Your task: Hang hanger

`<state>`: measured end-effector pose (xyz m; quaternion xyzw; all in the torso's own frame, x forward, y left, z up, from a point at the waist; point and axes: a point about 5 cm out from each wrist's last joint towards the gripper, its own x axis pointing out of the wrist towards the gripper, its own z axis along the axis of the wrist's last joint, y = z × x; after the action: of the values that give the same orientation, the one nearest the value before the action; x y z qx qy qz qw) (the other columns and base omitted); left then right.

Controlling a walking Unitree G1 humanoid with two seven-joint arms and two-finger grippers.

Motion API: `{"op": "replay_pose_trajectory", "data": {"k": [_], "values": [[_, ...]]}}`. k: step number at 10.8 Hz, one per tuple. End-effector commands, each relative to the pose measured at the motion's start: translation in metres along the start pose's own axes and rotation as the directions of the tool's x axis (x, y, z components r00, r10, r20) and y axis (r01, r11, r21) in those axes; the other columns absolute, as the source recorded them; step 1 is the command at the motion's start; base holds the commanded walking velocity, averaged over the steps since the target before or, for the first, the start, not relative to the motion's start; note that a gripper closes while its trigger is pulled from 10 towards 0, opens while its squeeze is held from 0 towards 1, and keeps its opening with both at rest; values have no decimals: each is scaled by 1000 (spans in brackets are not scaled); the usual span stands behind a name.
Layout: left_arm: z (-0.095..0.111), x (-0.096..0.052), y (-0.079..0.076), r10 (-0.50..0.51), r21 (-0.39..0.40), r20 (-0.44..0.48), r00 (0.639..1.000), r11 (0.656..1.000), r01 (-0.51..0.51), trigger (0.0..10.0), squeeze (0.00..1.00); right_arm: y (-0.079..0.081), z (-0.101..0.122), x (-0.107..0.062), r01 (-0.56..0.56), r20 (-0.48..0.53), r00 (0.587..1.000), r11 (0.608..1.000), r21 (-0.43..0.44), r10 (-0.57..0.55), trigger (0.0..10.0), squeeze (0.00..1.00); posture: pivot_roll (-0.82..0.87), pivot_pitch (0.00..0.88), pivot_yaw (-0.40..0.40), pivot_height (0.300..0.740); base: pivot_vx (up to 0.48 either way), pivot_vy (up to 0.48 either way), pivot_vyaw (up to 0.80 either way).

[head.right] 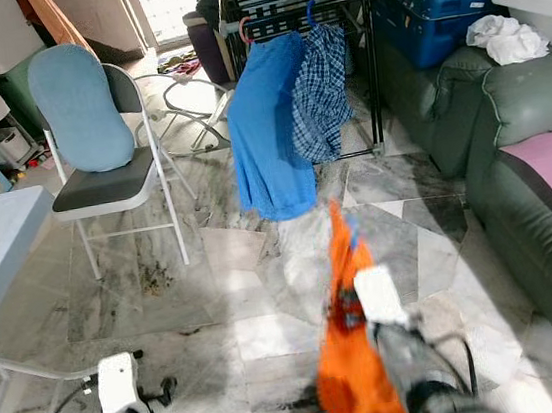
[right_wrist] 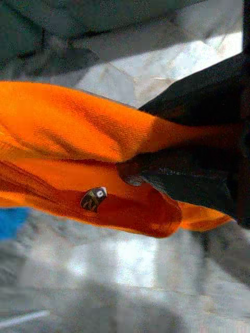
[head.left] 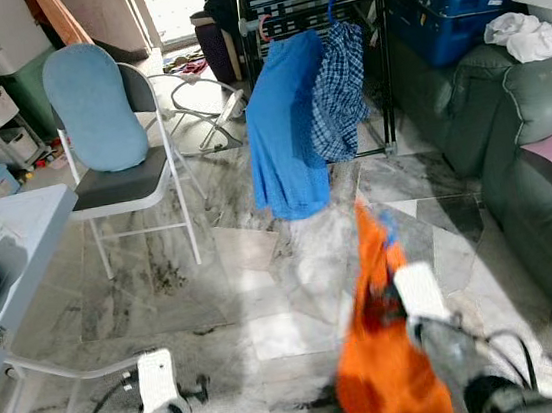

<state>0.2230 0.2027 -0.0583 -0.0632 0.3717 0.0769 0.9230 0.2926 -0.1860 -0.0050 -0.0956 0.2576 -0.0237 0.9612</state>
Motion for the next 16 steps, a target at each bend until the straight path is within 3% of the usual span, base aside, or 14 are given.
{"op": "replay_pose_trajectory", "data": {"k": [1,3,6,7,9,16], "values": [[16,2,10,47,-19,60,997,999,-46,10000,0,-5,23,5,32,83,996,999,41,-35,10000,0,-156,0,130,740,0,0,0],[25,4,2,2,-56,89,996,998,3,10000,0,3,9,2,-17,23,1000,999,27,17,10000,0,-156,0,130,740,0,0,0],[10,2,-8,-64,-40,48,997,997,66,10000,0,25,-27,-10,-98,-84,992,995,-15,97,10000,0,-161,0,135,740,0,0,0],[6,1,-10,-74,-37,38,997,996,75,10000,0,27,-29,-10,-82,-97,992,996,37,85,10000,0,-161,0,135,740,0,0,0],[3,1,-14,-100,-23,27,995,995,101,10000,0,33,-25,-10,-87,-84,992,995,56,91,10000,0,-168,0,139,740,276,0,0],[4,1,-19,-115,-17,23,993,993,116,10000,0,33,-41,-16,-140,-129,983,988,-60,132,10000,0,-179,0,135,740,348,0,0]]}}
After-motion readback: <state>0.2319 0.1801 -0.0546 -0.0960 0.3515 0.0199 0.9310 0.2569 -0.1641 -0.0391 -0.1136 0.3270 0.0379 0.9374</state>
